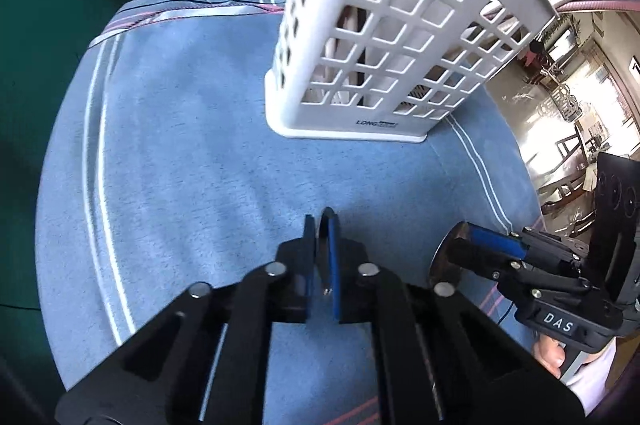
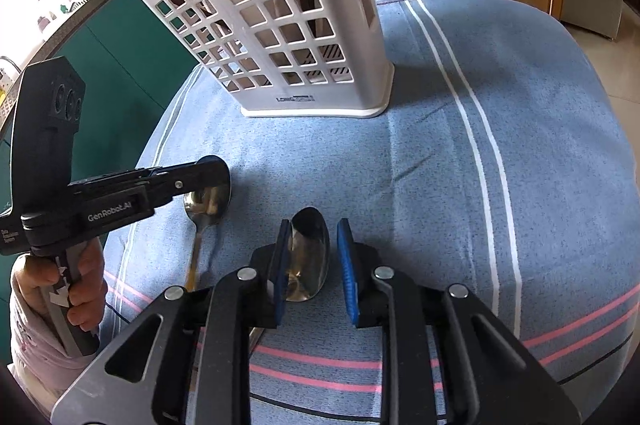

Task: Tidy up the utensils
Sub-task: 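Grasp a spoon with the left gripper while the right gripper grasps the other spoon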

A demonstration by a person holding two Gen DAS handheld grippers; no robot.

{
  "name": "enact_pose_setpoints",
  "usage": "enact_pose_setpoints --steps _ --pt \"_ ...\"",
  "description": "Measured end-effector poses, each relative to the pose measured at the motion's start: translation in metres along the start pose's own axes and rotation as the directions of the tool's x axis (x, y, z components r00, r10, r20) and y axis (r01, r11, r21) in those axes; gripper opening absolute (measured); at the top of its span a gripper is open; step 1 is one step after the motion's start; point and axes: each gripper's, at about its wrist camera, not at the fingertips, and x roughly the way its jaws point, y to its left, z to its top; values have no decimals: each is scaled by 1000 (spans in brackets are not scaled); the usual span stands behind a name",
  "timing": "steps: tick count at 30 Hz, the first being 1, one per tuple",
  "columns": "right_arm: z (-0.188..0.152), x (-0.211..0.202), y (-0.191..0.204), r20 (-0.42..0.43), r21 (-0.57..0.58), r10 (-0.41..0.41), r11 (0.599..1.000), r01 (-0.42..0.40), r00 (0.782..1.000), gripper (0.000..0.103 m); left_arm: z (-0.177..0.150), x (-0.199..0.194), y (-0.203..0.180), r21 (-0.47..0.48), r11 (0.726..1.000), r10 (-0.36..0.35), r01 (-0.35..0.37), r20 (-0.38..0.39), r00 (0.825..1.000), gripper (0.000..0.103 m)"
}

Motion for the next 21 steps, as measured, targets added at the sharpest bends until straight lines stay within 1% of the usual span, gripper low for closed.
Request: enact_pose_setpoints --steps 1,2,3,4,6,9,10,11,12,13,14,15,16,17,21 --pt "-1 0 1 -3 -5 1 1000 -1 1000 23 -2 -2 2 -4 1000 6 -6 5 1000 4" --pt "-2 1 4 -7 -13 -2 1000 2 1000 20 -4 -4 5 -6 1000 8 -8 8 1000 4" --pt "-3 1 6 -9 -22 -7 1000 7 1000 11 -6 -6 9 -12 1000 11 -11 12 1000 4" --pt "-4 1 7 -9 -28 -7 1000 6 1000 8 -9 -9 12 -19 1000 14 -14 16 1000 4" --pt "-6 -1 8 -5 -32 0 999 0 1000 6 -12 -11 15 -18 1000 12 -12 21 1000 4" --pt "-5 -3 8 4 -46 0 999 0 1000 6 -14 -13 18 -13 1000 19 -18 16 1000 5" --pt "-4 -3 7 5 -46 -1 999 1 1000 6 -14 -13 19 -7 999 31 -31 14 999 6" --pt "-2 -3 6 3 -46 -2 999 2 1000 6 -13 -12 18 0 999 42 -42 14 999 11" --pt "-2 -3 6 1 -47 -3 999 3 1000 7 -14 -12 17 6 999 46 -46 15 999 21" --pt "0 -2 6 -2 -46 -8 999 8 1000 10 -14 -13 16 10 999 45 -45 17 999 25" --pt "2 -2 5 0 -45 -11 999 11 1000 19 -13 -13 14 16 999 47 -48 19 999 28" --pt "4 -1 6 1 -47 -6 999 6 1000 26 -13 -13 12 21 999 49 -50 19 999 29" --pt "6 -1 5 -1 -46 0 999 0 1000 30 -12 -13 12 24 999 48 -48 17 999 29" --pt "8 1 5 -6 -45 7 999 -7 1000 31 -12 -12 12 28 998 47 -47 12 999 29" --pt "9 10 4 -44 -61 18 998 -21 999 31 -10 -6 9 32 998 51 -50 -3 999 29"
